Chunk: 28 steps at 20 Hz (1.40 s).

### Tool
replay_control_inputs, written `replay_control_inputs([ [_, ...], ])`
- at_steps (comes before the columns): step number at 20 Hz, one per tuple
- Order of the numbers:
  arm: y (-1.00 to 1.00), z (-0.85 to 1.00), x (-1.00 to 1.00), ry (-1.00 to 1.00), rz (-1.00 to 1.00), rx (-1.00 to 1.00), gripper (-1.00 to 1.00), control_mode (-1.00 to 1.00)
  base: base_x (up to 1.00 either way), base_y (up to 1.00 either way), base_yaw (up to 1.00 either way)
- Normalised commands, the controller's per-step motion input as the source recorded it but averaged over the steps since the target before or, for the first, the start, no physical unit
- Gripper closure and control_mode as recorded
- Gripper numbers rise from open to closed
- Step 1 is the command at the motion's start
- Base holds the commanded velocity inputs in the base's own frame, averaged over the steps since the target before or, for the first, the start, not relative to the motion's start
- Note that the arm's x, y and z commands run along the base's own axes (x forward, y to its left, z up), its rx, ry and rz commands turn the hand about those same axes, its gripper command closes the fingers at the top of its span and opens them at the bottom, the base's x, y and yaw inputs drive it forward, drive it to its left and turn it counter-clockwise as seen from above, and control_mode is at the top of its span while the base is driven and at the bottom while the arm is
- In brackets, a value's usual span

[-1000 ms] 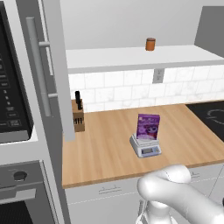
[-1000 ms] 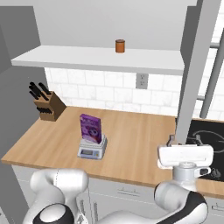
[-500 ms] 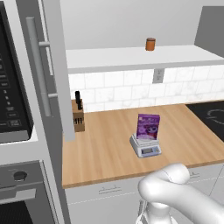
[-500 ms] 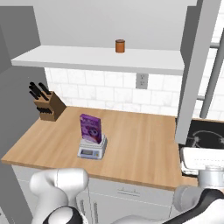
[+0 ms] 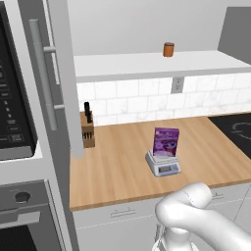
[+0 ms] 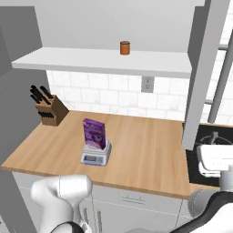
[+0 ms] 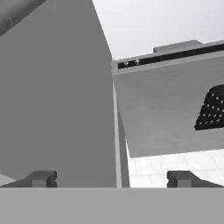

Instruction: Pick the cereal and place it on the digital scale for weighing, and close the cabinet.

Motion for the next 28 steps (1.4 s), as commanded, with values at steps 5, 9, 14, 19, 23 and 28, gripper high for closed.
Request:
replay_control_inputs([
  [5,0.45,0.41,0.15,0.39,0.02,-0.22,-1.00,-1.00,0.00,0.00,0.00],
  [9,0.68,0.23,-0.03,0.29,0.03,-0.29,-1.00,-1.00,0.00,0.00,0.00],
  [14,0.95,0.61,-0.16,0.00,-0.01,-0.30,-1.00,-1.00,0.00,0.00,0.00],
  [19,1.00,0.56,0.00,0.00,-0.03,-0.24,-1.00,-1.00,0.00,0.00,0.00],
  [23,1.00,0.20,0.22,0.00,-0.07,-0.18,-1.00,-1.00,0.00,0.00,0.00],
  [28,1.00,0.18,0.43,0.06,-0.06,-0.15,-1.00,-1.00,0.00,0.00,0.00],
])
